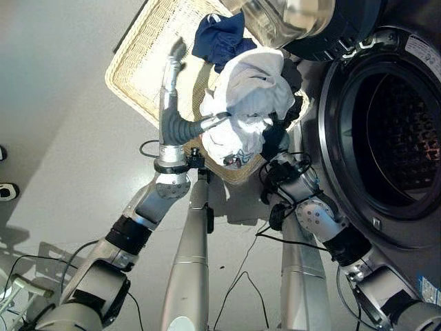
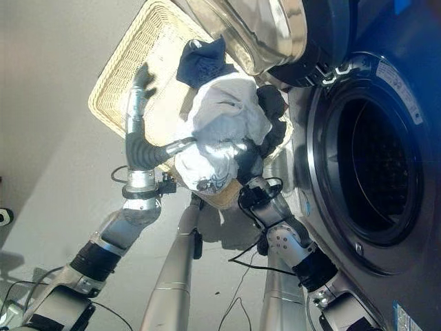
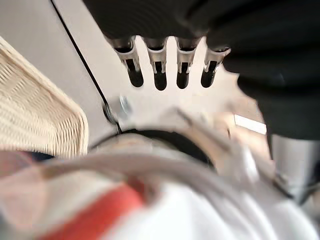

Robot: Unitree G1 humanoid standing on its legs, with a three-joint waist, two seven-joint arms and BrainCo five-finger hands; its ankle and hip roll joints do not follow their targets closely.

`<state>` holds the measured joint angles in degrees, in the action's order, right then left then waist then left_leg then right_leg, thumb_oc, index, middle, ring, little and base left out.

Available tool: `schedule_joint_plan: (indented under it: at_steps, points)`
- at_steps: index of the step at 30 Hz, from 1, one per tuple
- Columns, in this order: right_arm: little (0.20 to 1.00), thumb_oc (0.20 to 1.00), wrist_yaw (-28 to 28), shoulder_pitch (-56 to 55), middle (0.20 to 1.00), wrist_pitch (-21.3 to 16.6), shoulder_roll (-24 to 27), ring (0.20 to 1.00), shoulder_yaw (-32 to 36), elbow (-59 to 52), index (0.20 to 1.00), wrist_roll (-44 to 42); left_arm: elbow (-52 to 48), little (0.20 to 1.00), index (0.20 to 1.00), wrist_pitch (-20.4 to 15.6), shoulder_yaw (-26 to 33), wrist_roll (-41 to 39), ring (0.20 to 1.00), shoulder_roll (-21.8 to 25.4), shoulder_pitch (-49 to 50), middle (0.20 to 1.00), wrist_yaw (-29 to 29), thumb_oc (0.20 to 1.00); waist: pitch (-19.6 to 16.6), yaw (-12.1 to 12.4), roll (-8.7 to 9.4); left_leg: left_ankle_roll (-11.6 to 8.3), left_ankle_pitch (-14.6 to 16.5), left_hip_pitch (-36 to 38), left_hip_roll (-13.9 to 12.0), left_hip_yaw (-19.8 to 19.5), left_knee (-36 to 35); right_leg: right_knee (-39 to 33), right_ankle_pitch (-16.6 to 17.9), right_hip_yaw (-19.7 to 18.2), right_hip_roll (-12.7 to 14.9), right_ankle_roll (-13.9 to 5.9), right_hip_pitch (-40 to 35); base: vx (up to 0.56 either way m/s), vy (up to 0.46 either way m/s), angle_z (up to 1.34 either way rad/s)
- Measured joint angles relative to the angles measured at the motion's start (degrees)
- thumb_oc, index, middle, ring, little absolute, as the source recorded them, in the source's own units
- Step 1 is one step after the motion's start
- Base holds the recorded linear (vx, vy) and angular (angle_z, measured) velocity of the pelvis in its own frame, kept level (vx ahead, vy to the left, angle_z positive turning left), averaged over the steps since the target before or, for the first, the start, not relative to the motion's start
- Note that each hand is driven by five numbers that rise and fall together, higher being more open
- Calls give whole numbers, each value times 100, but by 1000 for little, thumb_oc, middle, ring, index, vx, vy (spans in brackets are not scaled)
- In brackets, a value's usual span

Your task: Put the clothes into the washing machine.

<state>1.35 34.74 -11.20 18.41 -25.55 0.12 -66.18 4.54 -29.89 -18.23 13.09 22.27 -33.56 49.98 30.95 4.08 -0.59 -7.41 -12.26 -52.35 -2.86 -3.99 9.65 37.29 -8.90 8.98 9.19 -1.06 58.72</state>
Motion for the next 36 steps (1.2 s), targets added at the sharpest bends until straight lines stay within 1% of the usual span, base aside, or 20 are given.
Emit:
schedule_joint_plan:
  at_steps: [3,6,8,12,16,18,20,22,23,24,25,26,27,28,29,32,33,34,35,36]
  points:
    - [200,200,-181,3,200,-34,-65,200,55,1,200,-78,-3,1000,1000,-105,139,33,1000,-157,4,1000,471,1000,0,-2,0,-8,-2,-4,0,-23,0,1,-6,19,6,-2,-4,0,-4,1]
    - [200,200,-293,-4,200,-127,-64,200,186,18,200,-181,-3,1000,1000,-107,218,143,1000,-153,-10,1000,687,1000,0,-12,0,-13,-6,-6,0,-41,5,-2,-7,30,6,0,-5,0,0,0]
    - [200,200,-325,-25,200,-189,-65,200,295,40,200,-238,-2,1000,1000,-108,240,151,1000,-153,-4,1000,755,1000,0,-23,0,-12,-7,-8,0,-41,6,-5,-7,30,6,1,-5,0,15,0]
    - [200,200,-312,-45,200,-524,-71,200,611,308,200,-382,42,1000,1000,-199,351,163,1000,-154,-16,1000,800,1000,0,-40,1,-10,-7,-10,3,-41,15,-20,11,29,6,28,-17,-4,33,0]
    - [200,200,-292,-93,200,-784,-27,200,939,680,200,-797,352,1000,1000,-206,373,116,1000,-127,-110,1000,790,1000,-1,-54,2,-11,-3,-10,5,-41,69,-25,17,28,6,33,-50,-2,31,0]
    - [200,200,-276,-27,200,-956,-7,200,1190,1135,200,-1030,790,1000,1000,-199,365,115,1000,-63,-280,1000,792,1000,-1,-79,2,-13,0,-10,4,-41,82,-50,22,26,3,35,-52,-8,50,-1]
    - [200,200,-265,6,200,-1017,36,200,1389,1534,200,-1282,1178,1000,1000,-194,362,75,1000,0,-348,1000,800,1000,-1,-170,3,-13,0,-10,4,-35,82,-63,19,18,2,6,-50,-3,43,-2]
    - [200,200,-205,96,200,-1048,70,200,1527,1945,200,-1515,1561,1000,1000,-177,344,57,1000,80,-442,1000,800,1000,-2,-189,3,-18,9,-13,3,-24,87,-73,20,8,-3,1,-47,-6,36,-5]
    - [200,200,-114,11,200,-1102,110,200,1678,2172,200,-1694,1678,1000,1000,-187,339,-42,1000,121,-454,1000,837,1000,-2,-257,5,-14,24,-35,-13,-7,75,-106,40,-4,-20,3,-21,-10,47,-7]
    - [200,200,-51,44,200,-1103,120,200,1710,2385,200,-1745,1815,1000,1000,-189,315,-53,1000,151,-498,1000,867,1000,-2,-276,5,-13,23,-37,-16,-2,81,-111,44,-10,-26,1,-22,-9,30,-8]
    - [200,200,46,176,200,-1080,208,200,1744,3015,200,-2139,2222,1000,1000,-187,295,-162,1000,194,-635,1000,869,1000,-2,-321,6,-15,29,-39,-29,31,71,-148,63,-26,-40,-4,-21,-8,22,-7]
    - [200,200,92,226,200,-1064,238,200,1784,3244,200,-2256,2343,1000,1000,-185,288,-206,1000,197,-688,1000,871,1000,-2,-317,6,-10,36,-41,-37,48,70,-168,75,-37,-54,-11,-21,-3,21,-10]
    - [200,200,96,293,200,-1044,309,200,1898,3683,200,-2601,2516,1000,1000,-187,257,-342,1000,212,-774,1000,876,1000,-2,-319,6,0,48,-61,-43,64,69,-198,92,-59,-67,-17,-2,2,20,-9]
    - [200,200,95,343,200,-1040,337,200,1921,3794,200,-2728,2551,1000,1000,-195,243,-380,1000,230,-790,1000,880,1000,-2,-322,6,1,47,-74,-48,66,70,-213,97,-61,-75,-17,6,8,26,-11]
    - [200,200,94,449,200,-987,379,200,2055,4277,200,-2973,2768,1000,1000,-203,146,-389,1000,320,-897,1000,894,1000,-2,-337,6,3,45,-106,-78,71,77,-269,127,-58,-105,-8,14,11,20,-7]
    - [200,200,-277,848,200,-965,748,200,2263,5228,200,-3364,3116,1000,1000,-319,68,-413,1000,373,-1091,1000,877,1000,-1,-329,8,1,48,-114,-89,83,82,-270,179,-59,-108,36,20,25,4,-6]
    - [200,200,-616,1144,200,-1001,1077,200,2633,5766,200,-3537,3219,1000,1000,-411,28,-567,1000,437,-1193,1000,871,1000,1,-329,11,4,58,-117,-89,83,111,-263,181,-59,-109,37,19,14,-58,-1]
    - [200,200,-807,1258,200,-1114,1317,200,2801,5917,200,-3637,3224,1000,1000,-469,24,-635,1000,488,-1199,1000,873,1000,1,-324,11,3,59,-117,-93,80,122,-261,181,-55,-113,37,12,8,-96,-1]
    - [200,200,-916,1362,200,-1242,1458,200,2892,5973,200,-3649,3224,1000,1000,-489,16,-655,1000,535,-1191,1000,878,1000,5,-324,19,3,60,-117,-102,71,131,-265,185,-46,-126,44,-7,-19,-124,-1]
    - [200,200,-1256,1548,200,-1808,1650,200,3019,5930,200,-3730,3200,1000,1000,-493,-91,-719,1000,686,-1171,1000,884,1000,8,-307,23,-2,63,-124,-140,58,159,-318,216,-23,-169,53,-43,-23,-108,-4]
